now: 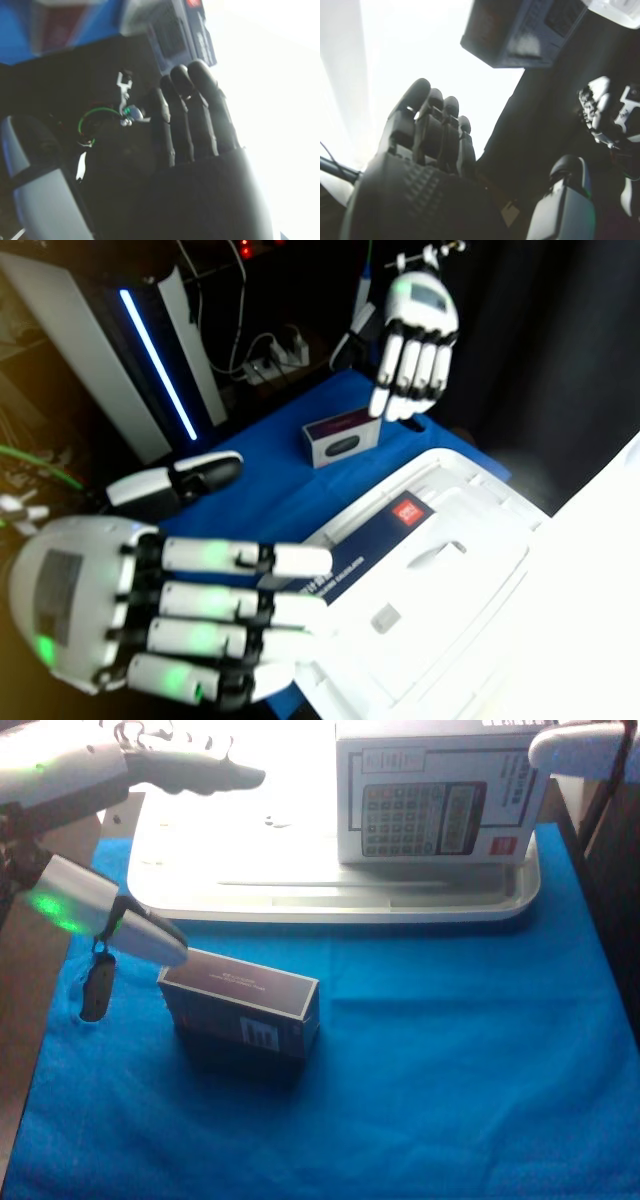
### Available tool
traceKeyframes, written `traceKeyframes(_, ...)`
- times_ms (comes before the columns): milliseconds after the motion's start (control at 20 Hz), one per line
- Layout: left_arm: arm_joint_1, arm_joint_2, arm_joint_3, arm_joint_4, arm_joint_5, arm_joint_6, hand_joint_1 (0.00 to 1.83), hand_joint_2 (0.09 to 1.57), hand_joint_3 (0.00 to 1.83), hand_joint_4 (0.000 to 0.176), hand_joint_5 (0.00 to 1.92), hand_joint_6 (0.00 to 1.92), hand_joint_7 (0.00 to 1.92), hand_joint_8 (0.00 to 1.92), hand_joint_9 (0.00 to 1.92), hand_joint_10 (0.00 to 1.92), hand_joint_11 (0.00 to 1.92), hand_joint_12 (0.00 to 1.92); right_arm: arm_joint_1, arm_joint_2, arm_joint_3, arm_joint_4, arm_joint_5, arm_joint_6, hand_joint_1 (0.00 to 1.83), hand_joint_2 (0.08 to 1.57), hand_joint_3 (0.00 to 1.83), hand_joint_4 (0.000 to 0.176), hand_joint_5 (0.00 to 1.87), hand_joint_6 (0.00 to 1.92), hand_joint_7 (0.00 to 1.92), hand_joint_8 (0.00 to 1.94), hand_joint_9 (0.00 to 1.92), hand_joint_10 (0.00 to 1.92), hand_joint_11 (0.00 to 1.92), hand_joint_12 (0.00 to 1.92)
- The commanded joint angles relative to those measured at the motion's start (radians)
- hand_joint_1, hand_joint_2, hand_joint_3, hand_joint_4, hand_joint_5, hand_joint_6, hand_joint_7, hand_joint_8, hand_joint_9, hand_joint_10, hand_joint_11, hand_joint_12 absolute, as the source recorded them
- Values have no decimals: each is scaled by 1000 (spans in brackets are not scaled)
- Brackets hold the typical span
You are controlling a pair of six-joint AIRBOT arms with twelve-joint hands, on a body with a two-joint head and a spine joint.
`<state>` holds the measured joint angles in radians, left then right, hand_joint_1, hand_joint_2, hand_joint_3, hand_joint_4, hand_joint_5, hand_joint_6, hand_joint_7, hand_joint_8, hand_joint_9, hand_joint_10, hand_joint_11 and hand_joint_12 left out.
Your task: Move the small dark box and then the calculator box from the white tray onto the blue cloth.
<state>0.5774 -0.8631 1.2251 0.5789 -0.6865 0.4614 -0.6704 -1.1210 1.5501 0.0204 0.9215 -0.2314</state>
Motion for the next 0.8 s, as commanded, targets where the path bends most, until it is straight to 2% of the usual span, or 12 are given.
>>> traceKeyframes(0, -16, -7, 15, -68, -82, 4, 780, 706, 7, 95, 68, 2, 204, 5, 254, 11, 3, 817, 42, -12, 16, 3, 74, 14, 607, 689, 1, 89, 214, 1, 372, 1, 371, 4, 53, 982)
traceKeyframes(50, -16, -12, 28, -82, -79, 4, 761, 696, 2, 129, 65, 3, 162, 4, 200, 6, 0, 700, 64, -24, 29, -13, 42, 14, 609, 701, 6, 88, 222, 4, 387, 7, 375, 5, 42, 975)
traceKeyframes(150, -16, -38, 60, -110, -70, 4, 706, 690, 0, 142, 53, 0, 148, 1, 189, 3, 0, 720, 71, -43, 55, -15, 15, 19, 639, 704, 4, 104, 238, 7, 392, 7, 413, 18, 136, 1014)
traceKeyframes(200, -16, -45, 67, -118, -70, 4, 697, 705, 4, 146, 35, 1, 138, 1, 180, 2, 0, 682, 71, -45, 58, -15, 6, 20, 645, 721, 1, 107, 249, 2, 382, 2, 406, 7, 102, 1034)
traceKeyframes(250, -16, -56, 80, -139, -81, 4, 693, 714, 5, 141, 12, 0, 151, 4, 179, 1, 0, 657, 71, -52, 68, -15, -16, 23, 638, 686, 0, 104, 272, 1, 404, 1, 424, 6, 60, 1138)
traceKeyframes(300, -16, -59, 84, -151, -89, 4, 702, 726, 6, 143, 2, 0, 129, 2, 152, 1, 0, 597, 71, -61, 79, -15, -30, 31, 656, 675, 0, 91, 277, 0, 424, 1, 437, 5, 28, 1231)
traceKeyframes(400, -16, -60, 85, -163, -104, 5, 712, 727, 1, 167, 7, 1, 128, 1, 126, 2, 0, 504, 71, -72, 100, -11, -57, 46, 680, 680, 1, 59, 313, 7, 476, 11, 455, 8, 3, 1226)
traceKeyframes(450, -15, -60, 84, -170, -112, 6, 707, 695, 0, 174, 18, 5, 130, 2, 123, 1, 0, 500, 71, -72, 102, -6, -71, 46, 688, 689, 2, 77, 335, 7, 482, 7, 446, 2, 0, 1193)
traceKeyframes(500, -13, -60, 84, -186, -126, 14, 705, 689, 0, 174, 13, 2, 113, 5, 98, 7, 0, 415, 71, -72, 106, -1, -82, 46, 705, 697, 1, 66, 354, 3, 497, 3, 460, 4, 32, 1137)
traceKeyframes(600, -5, -58, 83, -222, -159, 27, 709, 709, 4, 172, 13, 5, 117, 4, 100, 6, 0, 369, 71, -75, 111, 5, -107, 46, 714, 706, 0, 57, 389, 1, 534, 1, 491, 3, 93, 1004)
traceKeyframes(700, 6, -54, 83, -253, -193, 29, 657, 726, 4, 176, 69, 7, 142, 4, 116, 5, 0, 370, 71, -85, 115, 15, -117, 46, 772, 699, 0, 32, 446, 6, 603, 7, 534, 6, 139, 966)
traceKeyframes(750, 14, -50, 82, -264, -205, 30, 634, 761, 11, 176, 60, 1, 132, 1, 103, 1, 0, 354, 71, -92, 119, 17, -122, 47, 816, 720, 0, 2, 454, 2, 596, 2, 539, 3, 191, 864)
